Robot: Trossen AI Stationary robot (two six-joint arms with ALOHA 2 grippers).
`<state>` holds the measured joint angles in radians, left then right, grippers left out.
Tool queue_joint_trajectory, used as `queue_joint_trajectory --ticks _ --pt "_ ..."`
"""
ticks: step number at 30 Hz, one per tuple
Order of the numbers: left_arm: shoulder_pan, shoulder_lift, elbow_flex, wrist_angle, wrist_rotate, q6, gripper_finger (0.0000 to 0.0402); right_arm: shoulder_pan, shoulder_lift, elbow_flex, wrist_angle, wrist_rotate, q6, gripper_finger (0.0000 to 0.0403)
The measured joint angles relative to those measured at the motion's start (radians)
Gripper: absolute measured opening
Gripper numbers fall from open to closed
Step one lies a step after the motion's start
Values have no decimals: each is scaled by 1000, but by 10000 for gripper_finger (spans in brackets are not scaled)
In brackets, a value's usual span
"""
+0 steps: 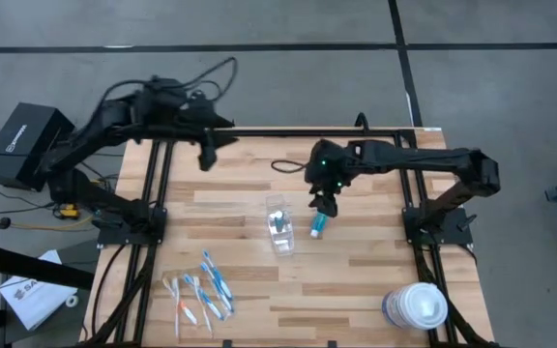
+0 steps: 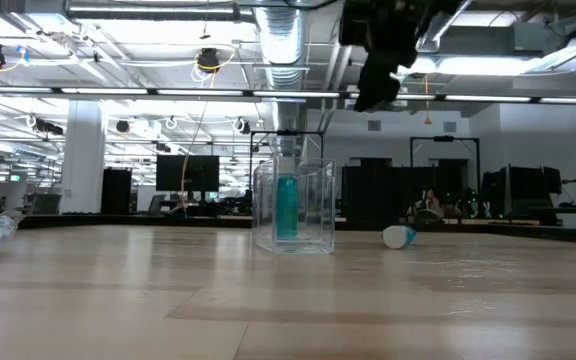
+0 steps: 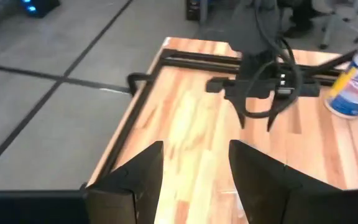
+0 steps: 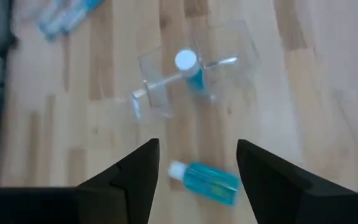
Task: Pick & Place toothbrushing station
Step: Put the blue mouthwash bottle into the transparent organizer
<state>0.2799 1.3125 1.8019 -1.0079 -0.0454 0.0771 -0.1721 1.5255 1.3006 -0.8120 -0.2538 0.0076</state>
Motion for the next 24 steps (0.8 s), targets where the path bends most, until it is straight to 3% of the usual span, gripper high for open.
queue_joint_trajectory --ticks 7,18,24 --pt "4 122 1 28 15 18 183 34 68 -27 -185 70 -210 194" --pt "10 251 1 45 16 17 185 34 83 -170 -147 60 -356 188" --pt "11 280 1 48 36 7 185 33 75 -167 -114 18 -316 194"
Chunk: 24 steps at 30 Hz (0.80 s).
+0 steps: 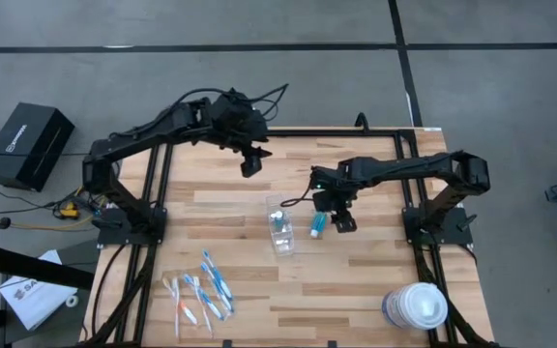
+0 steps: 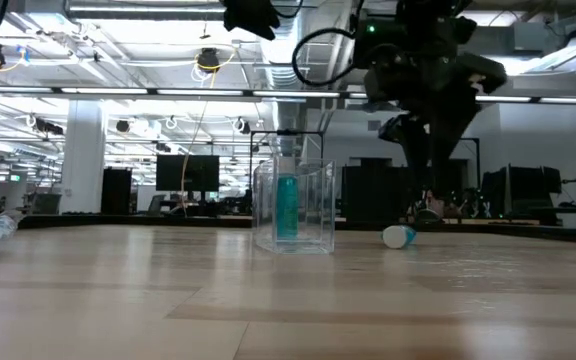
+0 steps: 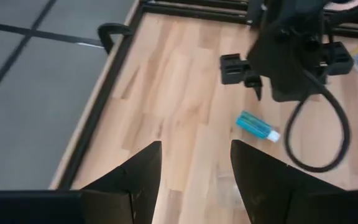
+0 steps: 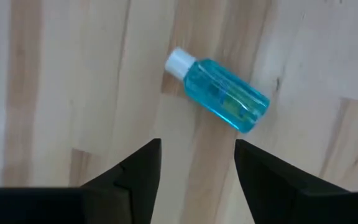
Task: Pick & Place toothbrushing station
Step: Put the blue mouthwash bottle into the transparent organizer
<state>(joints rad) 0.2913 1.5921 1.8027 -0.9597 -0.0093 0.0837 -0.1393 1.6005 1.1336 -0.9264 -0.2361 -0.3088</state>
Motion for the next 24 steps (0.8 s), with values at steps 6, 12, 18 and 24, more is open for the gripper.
queue_joint_trajectory --ticks 6,12,18,24 --pt "-2 39 2 63 34 -6 184 -58 -54 3 1 -3 34 199" --pt "9 100 1 122 92 -4 184 -128 -180 3 2 -93 115 192" --pt "11 204 1 205 201 -40 184 -177 -370 18 -6 -104 289 191" --pt "17 330 1 252 370 -413 184 -188 -540 117 -3 -29 413 201"
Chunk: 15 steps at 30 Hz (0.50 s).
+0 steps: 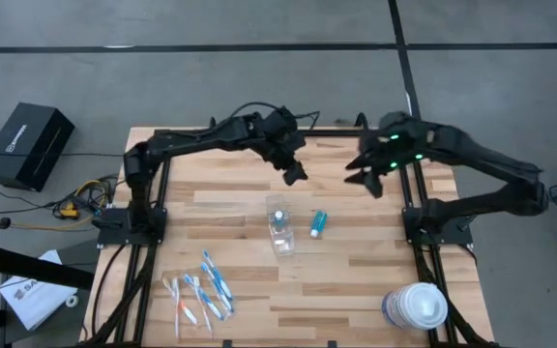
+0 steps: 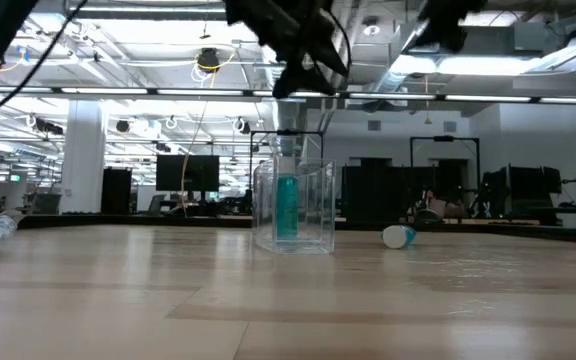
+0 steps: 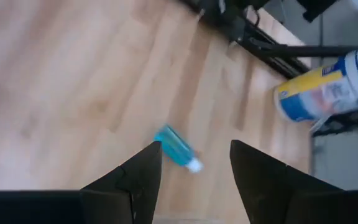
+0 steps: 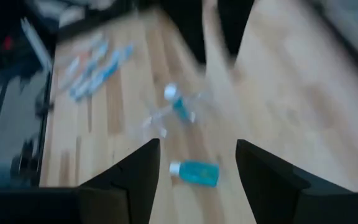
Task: Pick & Place toothbrushing station
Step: Put the blue mouthwash bottle into the transparent organizer
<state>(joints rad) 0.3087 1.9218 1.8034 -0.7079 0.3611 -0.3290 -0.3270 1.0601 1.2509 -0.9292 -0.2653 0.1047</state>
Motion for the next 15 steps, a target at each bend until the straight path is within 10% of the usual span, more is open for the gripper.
queue_joint_trajectory --ticks 15 --pt "-76 207 0 136 65 -355 184 -4 23 313 -91 125 -128 204"
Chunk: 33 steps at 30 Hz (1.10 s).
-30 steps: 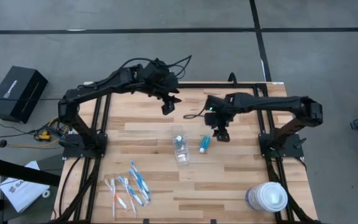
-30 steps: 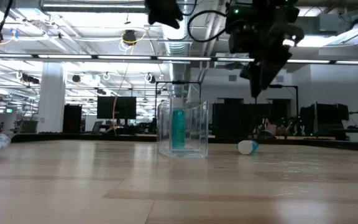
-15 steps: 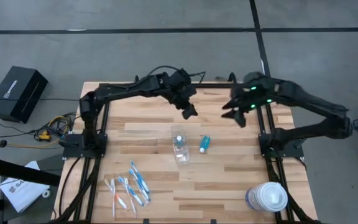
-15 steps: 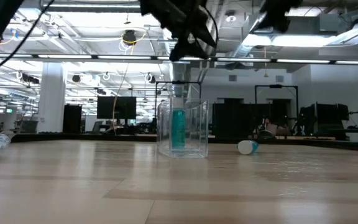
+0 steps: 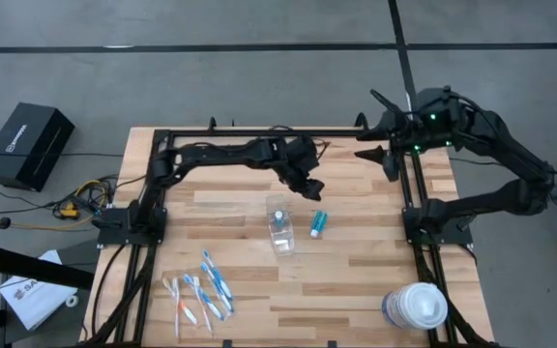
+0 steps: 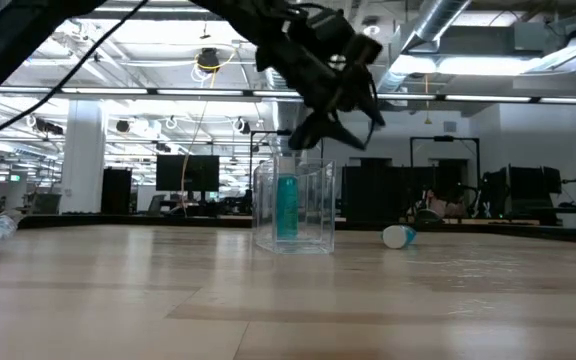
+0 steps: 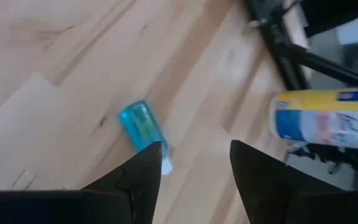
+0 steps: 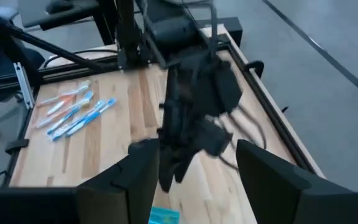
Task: Pick & Place toothbrushing station
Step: Put the blue mouthwash bottle into the transparent organizer
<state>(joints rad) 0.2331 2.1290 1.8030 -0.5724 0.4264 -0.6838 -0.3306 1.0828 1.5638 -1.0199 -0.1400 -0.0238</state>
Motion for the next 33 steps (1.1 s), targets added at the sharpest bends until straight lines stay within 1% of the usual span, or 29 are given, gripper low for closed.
queue_joint_trajectory --ticks 2,6,15,18,20,23,25,33 --pt "-9 18 0 6 -11 -11 184 0 17 22 -30 1 -16 204" --pt "-26 47 0 17 -10 -39 184 3 44 53 -34 -10 -52 207" --pt "-57 59 0 56 -34 -92 184 3 69 87 -44 -16 -85 209" --pt "-58 59 0 78 -36 -93 184 3 69 98 -49 -16 -84 208" --pt "-58 59 0 123 -33 -107 184 3 68 102 -52 -16 -81 208" --pt "-57 53 0 182 -32 -111 184 3 68 103 -113 -16 -82 210" --pt "-54 52 2 189 -29 -114 184 3 70 102 -139 -16 -82 210" --pt "-32 50 2 192 -11 -103 184 3 70 101 -132 -16 -81 208"
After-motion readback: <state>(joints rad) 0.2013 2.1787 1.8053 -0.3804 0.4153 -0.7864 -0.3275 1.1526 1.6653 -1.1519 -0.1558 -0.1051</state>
